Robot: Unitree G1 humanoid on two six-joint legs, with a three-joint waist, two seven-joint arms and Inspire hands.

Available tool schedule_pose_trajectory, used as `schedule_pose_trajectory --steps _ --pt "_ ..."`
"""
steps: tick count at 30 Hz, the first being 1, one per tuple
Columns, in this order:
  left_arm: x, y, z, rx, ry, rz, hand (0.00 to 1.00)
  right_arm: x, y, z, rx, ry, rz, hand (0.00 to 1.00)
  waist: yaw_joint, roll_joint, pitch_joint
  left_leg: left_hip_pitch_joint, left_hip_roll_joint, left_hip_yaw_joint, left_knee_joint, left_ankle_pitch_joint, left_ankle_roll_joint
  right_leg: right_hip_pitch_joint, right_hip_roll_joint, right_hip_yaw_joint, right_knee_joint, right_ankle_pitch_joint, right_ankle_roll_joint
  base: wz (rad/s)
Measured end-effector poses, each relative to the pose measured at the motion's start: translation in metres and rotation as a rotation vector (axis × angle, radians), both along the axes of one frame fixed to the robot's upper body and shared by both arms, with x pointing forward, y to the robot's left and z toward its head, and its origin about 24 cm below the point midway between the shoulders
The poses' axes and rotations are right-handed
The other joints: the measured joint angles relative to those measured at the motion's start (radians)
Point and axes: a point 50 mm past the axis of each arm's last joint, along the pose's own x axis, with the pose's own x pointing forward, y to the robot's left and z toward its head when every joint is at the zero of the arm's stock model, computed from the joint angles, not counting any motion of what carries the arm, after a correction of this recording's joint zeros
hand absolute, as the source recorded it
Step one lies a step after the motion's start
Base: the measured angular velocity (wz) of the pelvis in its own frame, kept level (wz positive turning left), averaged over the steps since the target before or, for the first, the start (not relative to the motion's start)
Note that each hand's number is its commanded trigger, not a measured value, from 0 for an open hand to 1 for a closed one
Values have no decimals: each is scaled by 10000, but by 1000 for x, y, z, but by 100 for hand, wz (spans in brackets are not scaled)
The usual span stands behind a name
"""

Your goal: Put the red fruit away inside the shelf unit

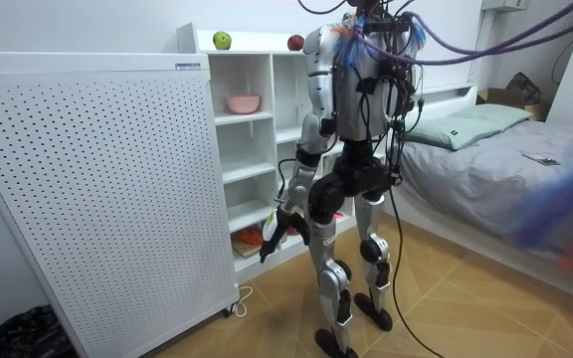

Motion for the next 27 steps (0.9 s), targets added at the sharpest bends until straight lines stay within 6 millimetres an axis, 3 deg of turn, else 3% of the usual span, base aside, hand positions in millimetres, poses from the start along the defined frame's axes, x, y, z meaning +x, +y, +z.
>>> schedule_pose_trajectory --steps 5,10,16,27 --pt "1 -2 0 -86 -82 -44 0 5 11 11 -136 -522 480 0 43 18 5 -32 0 0 0 0 0 -23 -11 -68 26 1 -2 4" --pt "7 -6 -1 -357 -124 -93 0 9 23 48 -718 -2066 1200 0 252 52 13 -193 17 -6 35 1 1 -207 -4 -83 161 6 -9 0" --pt "15 -8 -2 -544 -265 -188 0 22 37 73 -1239 -3094 1775 0 381 -23 1 -203 19 -9 50 1 1 -205 -6 -100 177 12 -20 0" --pt "17 -8 -2 -613 -291 -207 0 29 46 95 -1261 -4042 2064 0 705 -100 -46 -232 29 -221 118 2 0 -167 -16 -316 165 23 -36 5"
